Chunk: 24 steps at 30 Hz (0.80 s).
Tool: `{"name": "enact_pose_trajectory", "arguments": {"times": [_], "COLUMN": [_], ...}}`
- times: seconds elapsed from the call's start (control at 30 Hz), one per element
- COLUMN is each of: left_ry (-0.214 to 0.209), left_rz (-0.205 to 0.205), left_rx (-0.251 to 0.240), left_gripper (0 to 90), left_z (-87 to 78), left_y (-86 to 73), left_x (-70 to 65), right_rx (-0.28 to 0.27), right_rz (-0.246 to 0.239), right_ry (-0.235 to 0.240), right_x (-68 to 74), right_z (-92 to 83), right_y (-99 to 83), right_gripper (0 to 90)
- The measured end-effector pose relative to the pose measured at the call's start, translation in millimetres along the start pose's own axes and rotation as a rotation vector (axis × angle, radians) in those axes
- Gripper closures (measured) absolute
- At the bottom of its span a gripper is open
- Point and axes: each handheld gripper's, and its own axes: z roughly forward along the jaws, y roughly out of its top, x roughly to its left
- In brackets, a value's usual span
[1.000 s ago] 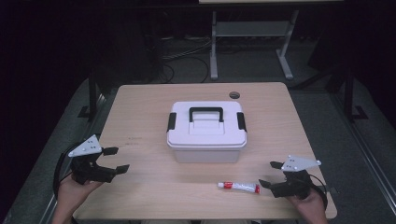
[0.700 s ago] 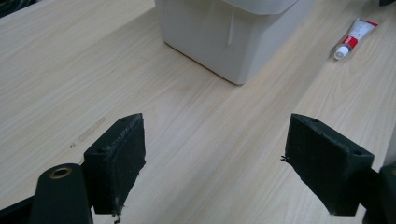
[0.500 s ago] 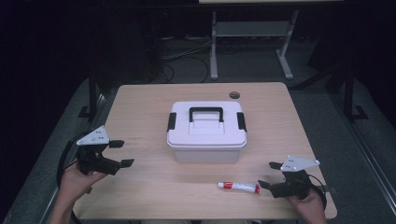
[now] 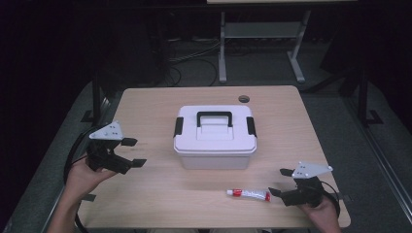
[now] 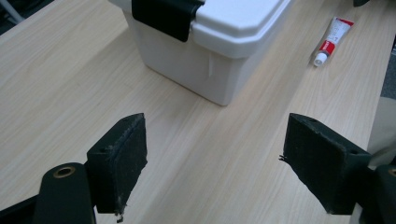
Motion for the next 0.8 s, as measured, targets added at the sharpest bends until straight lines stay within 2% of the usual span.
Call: {"name": "enact_pose_trajectory", "arguments": {"times": [0.4,0.43,0.8], "left_ry": [-0.033,-0.037,-0.074], "left_rz": [0.037,0.050,0.063], "left_rx": [0.027,0.033,0.051], "left_gripper": [22.9,23.9,24.3], "left_z": [3.9,3.8,7.6], "left_y": [22.3,23.9,39.1], "left_x": [1.6,2.8,7.8], "right_rx": [-0.008,-0.006,-0.005], "right_rz": [-0.003,-0.004,0.002], "right_ry": [0.009,0.008,0.008], "right_x": [2.1,1.7,1.8], "right_z": [-1.1,-1.2,-1.5], "right_y": [1.2,0.9,0.8], "right_gripper": [19.2,19.2,19.2]}}
